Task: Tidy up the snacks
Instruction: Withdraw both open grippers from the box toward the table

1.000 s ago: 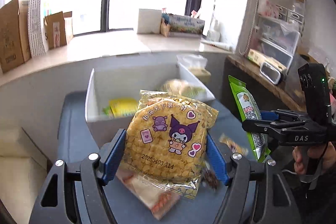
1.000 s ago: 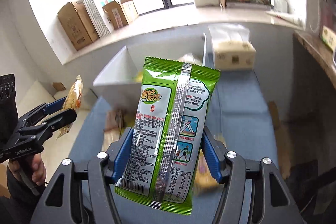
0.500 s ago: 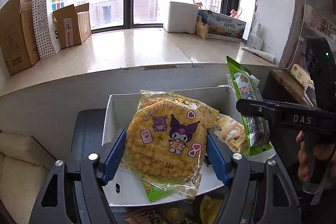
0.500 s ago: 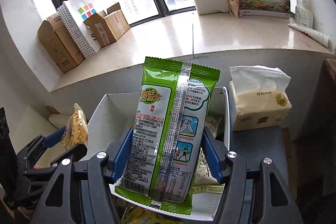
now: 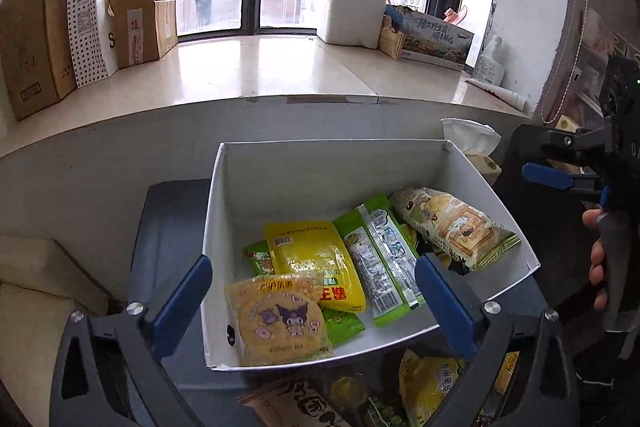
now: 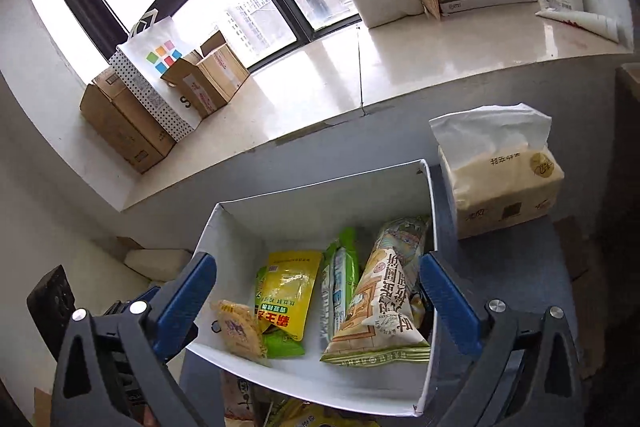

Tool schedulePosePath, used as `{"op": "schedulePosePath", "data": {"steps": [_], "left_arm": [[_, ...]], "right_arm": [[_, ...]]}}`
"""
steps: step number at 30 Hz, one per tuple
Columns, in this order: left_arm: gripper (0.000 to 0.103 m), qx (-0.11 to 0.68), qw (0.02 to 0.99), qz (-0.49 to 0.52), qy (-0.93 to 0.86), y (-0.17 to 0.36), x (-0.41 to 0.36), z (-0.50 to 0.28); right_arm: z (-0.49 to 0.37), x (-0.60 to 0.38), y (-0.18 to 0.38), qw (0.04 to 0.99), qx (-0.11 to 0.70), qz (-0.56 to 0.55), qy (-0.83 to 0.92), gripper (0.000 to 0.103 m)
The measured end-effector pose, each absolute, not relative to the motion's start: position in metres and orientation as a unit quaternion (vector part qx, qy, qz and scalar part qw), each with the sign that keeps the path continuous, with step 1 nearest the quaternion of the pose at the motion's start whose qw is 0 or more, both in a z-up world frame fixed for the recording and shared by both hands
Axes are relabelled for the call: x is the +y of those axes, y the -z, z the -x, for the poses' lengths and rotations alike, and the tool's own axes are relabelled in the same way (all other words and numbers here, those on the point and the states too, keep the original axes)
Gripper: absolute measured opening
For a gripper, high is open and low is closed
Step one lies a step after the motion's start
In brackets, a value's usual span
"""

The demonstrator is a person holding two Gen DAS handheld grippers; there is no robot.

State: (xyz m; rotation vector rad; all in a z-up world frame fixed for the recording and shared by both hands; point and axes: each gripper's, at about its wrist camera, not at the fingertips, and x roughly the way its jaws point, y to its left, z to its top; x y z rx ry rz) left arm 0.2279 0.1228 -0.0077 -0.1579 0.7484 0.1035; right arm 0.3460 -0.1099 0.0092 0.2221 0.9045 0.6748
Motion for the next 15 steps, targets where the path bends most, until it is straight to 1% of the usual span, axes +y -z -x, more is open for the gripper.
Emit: {"op": "schedulePosePath", "data": {"steps": [6,9,11,15], "left_arm": [[0.103,0.351,0.933,0.061,-0.044,-0.01,0.107,-0.209],[0.103,0.332,0.94,0.058,-0.045,-0.023,0.097,-0.186],[0.103,0.323,0.944,0.056,-0.039,-0.029,0.088,-0.167],[0.103,0.315,0.947,0.05,-0.039,-0.031,0.069,-0.126]], "right_arm": [[-0.315,-0.119,-0.031,0.85,0.393,-0.077,-0.341,0.103],[-0.286,-0.129,-0.039,0.863,0.36,-0.054,-0.35,0.103],[-0.266,-0.137,-0.037,0.869,0.347,-0.037,-0.351,0.103],[-0.231,-0.159,-0.021,0.868,0.351,-0.026,-0.35,0.103]]}}
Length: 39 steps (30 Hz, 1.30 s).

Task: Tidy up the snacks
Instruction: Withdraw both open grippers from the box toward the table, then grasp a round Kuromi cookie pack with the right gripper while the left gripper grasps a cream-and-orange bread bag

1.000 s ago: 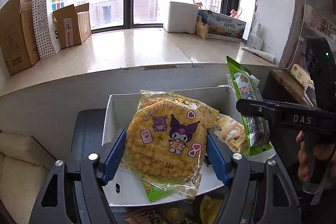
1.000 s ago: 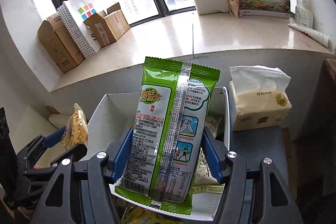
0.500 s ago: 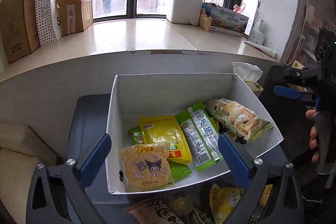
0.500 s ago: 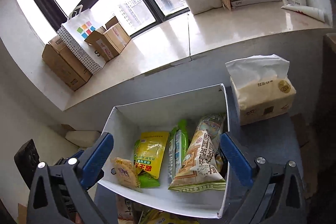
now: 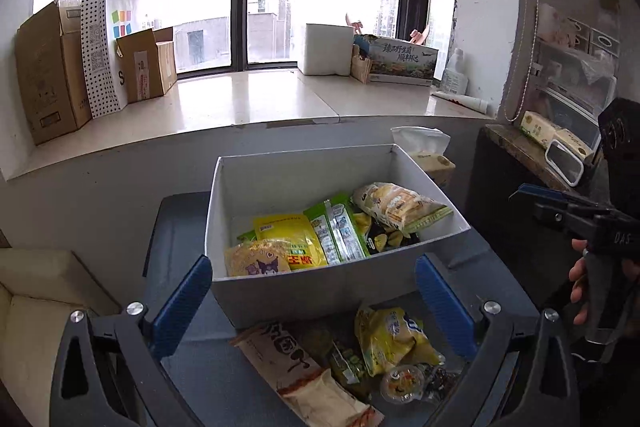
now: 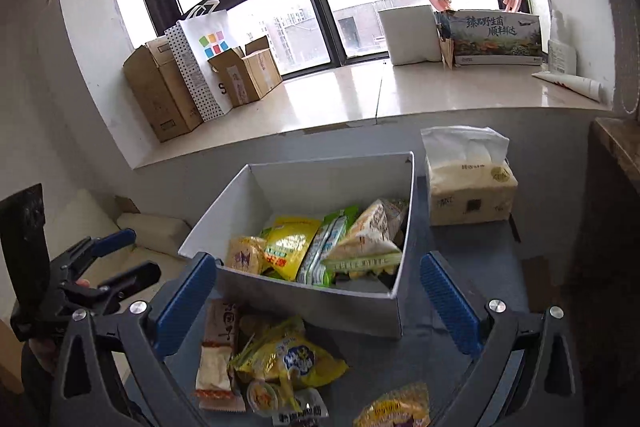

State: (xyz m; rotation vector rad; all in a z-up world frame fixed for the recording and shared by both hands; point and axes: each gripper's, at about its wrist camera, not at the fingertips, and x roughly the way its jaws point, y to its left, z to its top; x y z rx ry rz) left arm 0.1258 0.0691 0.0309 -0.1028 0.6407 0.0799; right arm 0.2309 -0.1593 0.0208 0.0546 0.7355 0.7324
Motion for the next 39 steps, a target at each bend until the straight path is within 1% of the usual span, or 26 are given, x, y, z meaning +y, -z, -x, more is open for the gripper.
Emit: {"op": "schedulePosePath", "data": {"steps": [4,9,12,17,22,31,35,36,37,38,39], "left_arm": [[0.103,0.316,0.947,0.036,-0.047,-0.023,0.053,-0.093],[0.103,0.326,0.942,0.076,-0.036,-0.004,0.047,-0.056],[0.103,0.333,0.938,0.071,-0.056,0.01,0.042,-0.041],[0.103,0.354,0.928,0.105,-0.044,0.027,0.043,-0.028],[0.103,0.366,0.923,0.105,-0.047,0.037,0.041,-0.027],[0.103,0.378,0.92,0.099,-0.037,0.045,0.034,-0.027],[0.103,0.387,0.916,0.097,-0.04,0.051,0.034,-0.029],[0.103,0.389,0.915,0.096,-0.041,0.053,0.034,-0.029],[0.103,0.391,0.914,0.097,-0.04,0.055,0.034,-0.03],[0.103,0.393,0.914,0.098,-0.04,0.057,0.034,-0.031],[0.103,0.395,0.913,0.099,-0.041,0.059,0.035,-0.032]], "right_arm": [[-0.202,-0.184,-0.001,0.87,0.357,-0.014,-0.34,0.103],[-0.165,-0.204,0.035,0.869,0.357,0.022,-0.341,0.103],[-0.153,-0.211,0.068,0.86,0.386,0.049,-0.331,0.103],[-0.15,-0.224,0.108,0.855,0.418,0.062,-0.3,0.103],[-0.162,-0.221,0.12,0.853,0.425,0.075,-0.293,0.103],[-0.182,-0.189,0.14,0.827,0.448,0.145,-0.306,0.103],[-0.191,-0.188,0.149,0.821,0.466,0.142,-0.299,0.103],[-0.19,-0.188,0.148,0.823,0.458,0.147,-0.301,0.095],[-0.188,-0.188,0.148,0.826,0.454,0.157,-0.296,0.091],[-0.186,-0.188,0.148,0.827,0.451,0.168,-0.291,0.084],[-0.184,-0.188,0.147,0.826,0.45,0.165,-0.296,0.081]]}}
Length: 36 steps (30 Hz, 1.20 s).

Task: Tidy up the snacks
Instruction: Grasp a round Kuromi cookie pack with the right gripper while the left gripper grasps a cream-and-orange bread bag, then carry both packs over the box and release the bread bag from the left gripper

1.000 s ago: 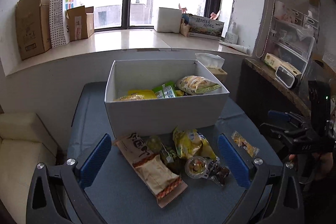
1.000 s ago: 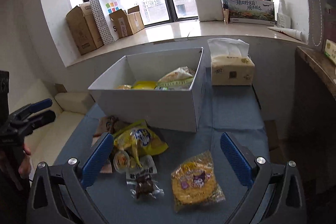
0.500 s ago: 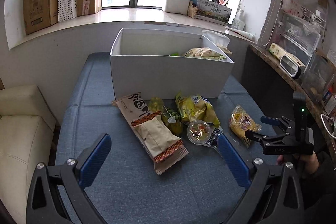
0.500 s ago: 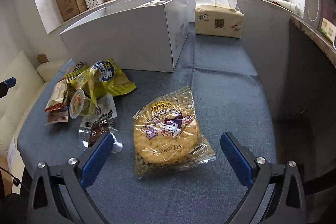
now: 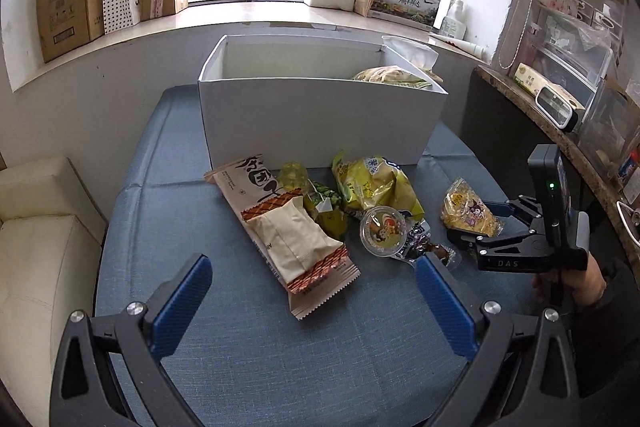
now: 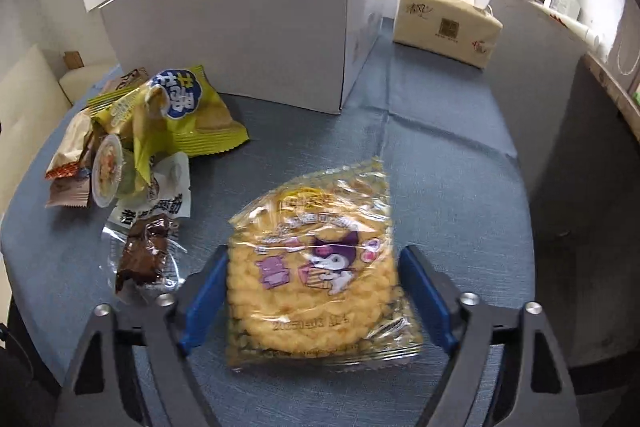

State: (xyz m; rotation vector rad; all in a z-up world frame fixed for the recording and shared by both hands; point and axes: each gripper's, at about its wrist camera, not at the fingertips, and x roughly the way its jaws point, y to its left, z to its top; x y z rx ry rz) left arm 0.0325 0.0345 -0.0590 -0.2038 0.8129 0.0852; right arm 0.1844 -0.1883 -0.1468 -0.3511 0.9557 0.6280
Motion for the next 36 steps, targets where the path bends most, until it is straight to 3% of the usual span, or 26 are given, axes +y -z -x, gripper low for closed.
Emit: {"op": "schedulePosePath", "data": {"steps": [15,27,29,31,34,36], "left_arm": [[0.103,0.46,0.878,0.112,-0.067,0.12,0.047,-0.092],[0.102,0.461,0.879,0.094,-0.073,0.131,0.052,-0.114],[0.079,0.456,0.882,0.101,-0.064,0.129,0.053,-0.111],[0.076,0.455,0.883,0.1,-0.063,0.128,0.055,-0.109],[0.049,0.446,0.886,0.106,-0.069,0.122,0.062,-0.101],[0.046,0.442,0.886,0.129,-0.055,0.118,0.07,-0.096]], "right_arm": [[-0.141,-0.226,0.105,0.855,0.417,0.067,-0.301,0.08],[-0.134,-0.232,0.098,0.853,0.42,0.045,-0.306,0.08],[-0.133,-0.232,0.099,0.853,0.422,0.045,-0.305,0.08],[-0.133,-0.232,0.099,0.851,0.422,0.042,-0.309,0.08],[-0.131,-0.231,0.099,0.851,0.422,0.043,-0.309,0.08],[-0.131,-0.231,0.098,0.851,0.422,0.042,-0.311,0.08]]}}
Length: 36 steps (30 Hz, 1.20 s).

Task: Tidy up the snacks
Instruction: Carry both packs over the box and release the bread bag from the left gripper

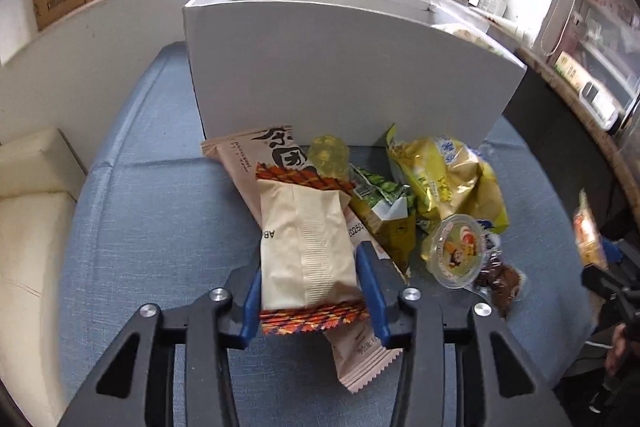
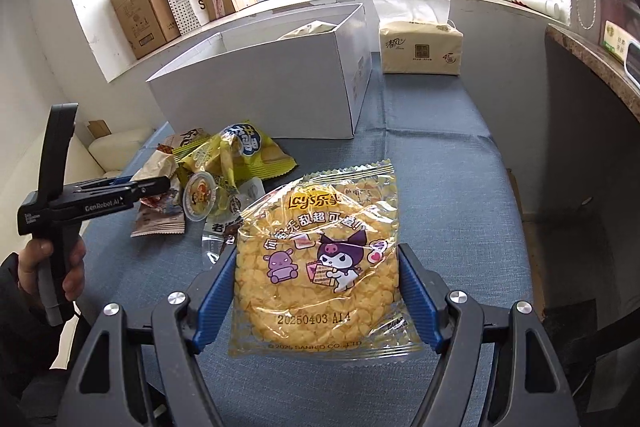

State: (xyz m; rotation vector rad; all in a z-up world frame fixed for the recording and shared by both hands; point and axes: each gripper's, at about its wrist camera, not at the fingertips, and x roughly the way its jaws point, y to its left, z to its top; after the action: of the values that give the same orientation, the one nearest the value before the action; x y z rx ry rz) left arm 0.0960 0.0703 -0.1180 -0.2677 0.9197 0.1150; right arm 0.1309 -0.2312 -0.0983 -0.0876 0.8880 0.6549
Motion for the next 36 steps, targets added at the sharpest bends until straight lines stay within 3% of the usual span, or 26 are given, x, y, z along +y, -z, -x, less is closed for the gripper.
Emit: {"op": "schedulePosePath", "data": {"steps": [9,12,24,36], "left_arm": [[0.042,0.45,0.887,0.084,-0.063,0.114,0.069,-0.092],[0.041,0.434,0.892,0.113,-0.05,0.108,0.075,-0.084],[0.041,0.361,0.921,0.147,-0.011,0.035,0.085,-0.063],[0.042,0.319,0.943,0.097,-0.004,-0.037,0.089,-0.151]], "right_arm": [[-0.127,-0.224,0.099,0.848,0.422,0.047,-0.316,0.08],[-0.125,-0.221,0.099,0.848,0.421,0.051,-0.318,0.08],[-0.124,-0.205,0.074,0.851,0.397,0.047,-0.341,0.08],[-0.218,-0.123,0.001,0.866,0.349,0.024,-0.358,0.08]]}}
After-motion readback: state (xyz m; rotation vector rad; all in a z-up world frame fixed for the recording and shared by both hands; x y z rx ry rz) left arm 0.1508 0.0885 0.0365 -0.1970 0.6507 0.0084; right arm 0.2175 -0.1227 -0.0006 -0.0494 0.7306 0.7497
